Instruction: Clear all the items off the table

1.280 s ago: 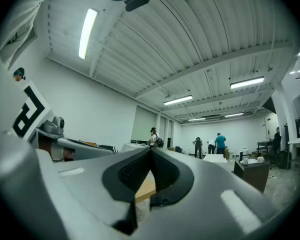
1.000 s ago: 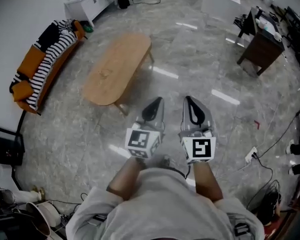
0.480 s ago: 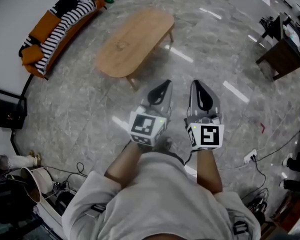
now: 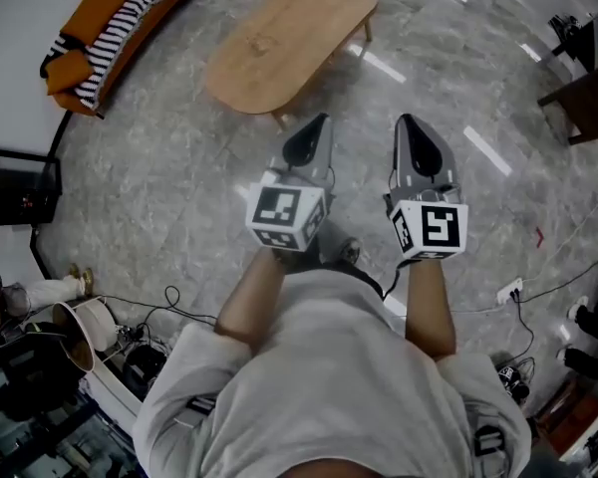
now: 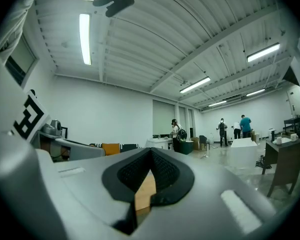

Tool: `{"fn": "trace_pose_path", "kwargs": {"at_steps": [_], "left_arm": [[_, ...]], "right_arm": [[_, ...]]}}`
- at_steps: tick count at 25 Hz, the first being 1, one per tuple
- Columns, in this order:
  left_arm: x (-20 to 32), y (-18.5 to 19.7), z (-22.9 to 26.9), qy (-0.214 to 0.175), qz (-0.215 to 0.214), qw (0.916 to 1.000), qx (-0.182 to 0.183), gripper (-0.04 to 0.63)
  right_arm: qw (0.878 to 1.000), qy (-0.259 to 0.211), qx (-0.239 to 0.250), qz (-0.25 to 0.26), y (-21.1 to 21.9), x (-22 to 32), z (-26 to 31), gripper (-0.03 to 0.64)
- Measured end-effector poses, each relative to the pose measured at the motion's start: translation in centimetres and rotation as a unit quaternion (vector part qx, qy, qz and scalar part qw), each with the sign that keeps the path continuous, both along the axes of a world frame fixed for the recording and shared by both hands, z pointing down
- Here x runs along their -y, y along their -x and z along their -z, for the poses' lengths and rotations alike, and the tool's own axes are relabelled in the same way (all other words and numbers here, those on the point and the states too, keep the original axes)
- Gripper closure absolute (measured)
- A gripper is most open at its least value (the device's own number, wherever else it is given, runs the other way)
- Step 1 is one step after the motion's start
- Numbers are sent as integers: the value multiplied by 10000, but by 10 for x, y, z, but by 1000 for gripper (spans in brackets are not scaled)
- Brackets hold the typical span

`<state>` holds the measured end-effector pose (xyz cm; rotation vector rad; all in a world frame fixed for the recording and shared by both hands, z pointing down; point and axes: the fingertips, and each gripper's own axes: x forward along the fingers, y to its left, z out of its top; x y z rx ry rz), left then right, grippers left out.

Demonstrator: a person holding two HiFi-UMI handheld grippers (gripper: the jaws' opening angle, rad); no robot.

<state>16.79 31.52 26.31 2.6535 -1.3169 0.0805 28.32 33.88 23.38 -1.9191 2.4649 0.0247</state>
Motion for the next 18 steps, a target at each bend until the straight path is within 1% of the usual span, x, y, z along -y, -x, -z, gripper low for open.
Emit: {"fn": "trace_pose_path", "kwargs": {"at_steps": [3, 5, 7, 12, 15, 18], "left_arm": [[18, 10, -8, 62, 166, 9998, 89, 574], [36, 24, -16, 132, 271, 9994, 144, 575], [56, 47, -18, 180, 369, 9991, 145, 574], [119, 124, -28, 315, 641, 9972, 199, 574], [157, 166, -38, 386, 789, 9961, 61, 574], [182, 199, -37, 411, 926, 9948, -107, 575]], "right_arm": [[9998, 188, 77, 72, 5, 26, -16, 611], [9993, 287, 103, 206, 21, 46, -25, 611], [9987, 339, 96, 364, 49, 69, -29, 611], [9958, 470, 66, 781, 135, 142, -38, 611], [9932, 530, -40, 1031, 182, 183, -44, 611], [9909, 582, -80, 1214, 218, 210, -43, 611]]}}
